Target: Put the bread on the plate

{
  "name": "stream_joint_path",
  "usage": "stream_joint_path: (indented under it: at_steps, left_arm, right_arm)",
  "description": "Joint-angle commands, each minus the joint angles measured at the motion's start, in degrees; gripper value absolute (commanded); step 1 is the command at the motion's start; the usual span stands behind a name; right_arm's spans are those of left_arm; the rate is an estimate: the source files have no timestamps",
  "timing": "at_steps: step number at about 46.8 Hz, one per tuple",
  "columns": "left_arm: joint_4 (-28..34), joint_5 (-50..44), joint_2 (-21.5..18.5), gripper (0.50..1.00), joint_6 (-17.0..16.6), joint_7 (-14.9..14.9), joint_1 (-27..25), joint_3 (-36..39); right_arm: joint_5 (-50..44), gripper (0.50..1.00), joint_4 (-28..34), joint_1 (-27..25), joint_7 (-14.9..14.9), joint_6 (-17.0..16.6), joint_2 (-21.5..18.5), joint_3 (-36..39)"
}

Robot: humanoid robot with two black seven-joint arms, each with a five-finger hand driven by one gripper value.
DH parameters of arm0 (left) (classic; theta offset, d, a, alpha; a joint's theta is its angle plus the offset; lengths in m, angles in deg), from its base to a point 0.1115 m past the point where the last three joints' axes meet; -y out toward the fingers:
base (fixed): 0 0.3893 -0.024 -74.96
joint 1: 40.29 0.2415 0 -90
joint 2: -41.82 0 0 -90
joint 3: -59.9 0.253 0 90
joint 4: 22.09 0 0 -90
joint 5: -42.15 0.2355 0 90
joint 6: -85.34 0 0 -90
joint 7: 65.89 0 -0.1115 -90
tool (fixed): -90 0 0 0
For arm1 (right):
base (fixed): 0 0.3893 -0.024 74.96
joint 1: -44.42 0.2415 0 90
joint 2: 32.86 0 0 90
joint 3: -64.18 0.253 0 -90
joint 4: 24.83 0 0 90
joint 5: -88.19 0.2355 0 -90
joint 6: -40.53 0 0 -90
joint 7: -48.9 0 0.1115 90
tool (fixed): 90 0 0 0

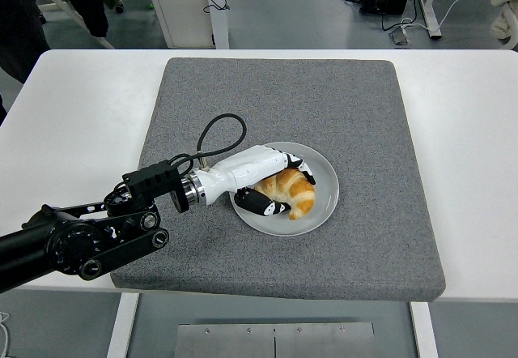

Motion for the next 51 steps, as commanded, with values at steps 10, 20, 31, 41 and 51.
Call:
stream_joint_path:
  at_steps: [10,20,31,41,51]
  left_arm:
    - [-0.23,-0.15,0.03,0.654,-0.08,0.00,0.08,1.63]
    - [-0.23,-0.15,0.12,0.696,-0.08,0.00,0.08,1.63]
    - [-0.23,-3.74,0.12,0.905,-0.08,0.09,-0.18,1.46]
    - [-0.05,-7.70,0.03,0.961,0.44,0.36,-0.62,1.46]
    - [0.65,-10.42,-0.76,0.966,0.53,0.18,-0.79,0.75]
  right_arm:
    - [0.00,1.000,0.00,0.00,-0.01,0.00,0.00,0.00]
    - [0.00,1.000,0.00,0.00,-0.01,0.00,0.00,0.00]
    - [0.00,1.000,0.00,0.00,-0.01,0.00,0.00,0.00]
    - [0.00,1.000,0.00,0.00,-0.01,0.00,0.00,0.00]
    - [0.00,1.000,0.00,0.00,-0.01,0.00,0.00,0.00]
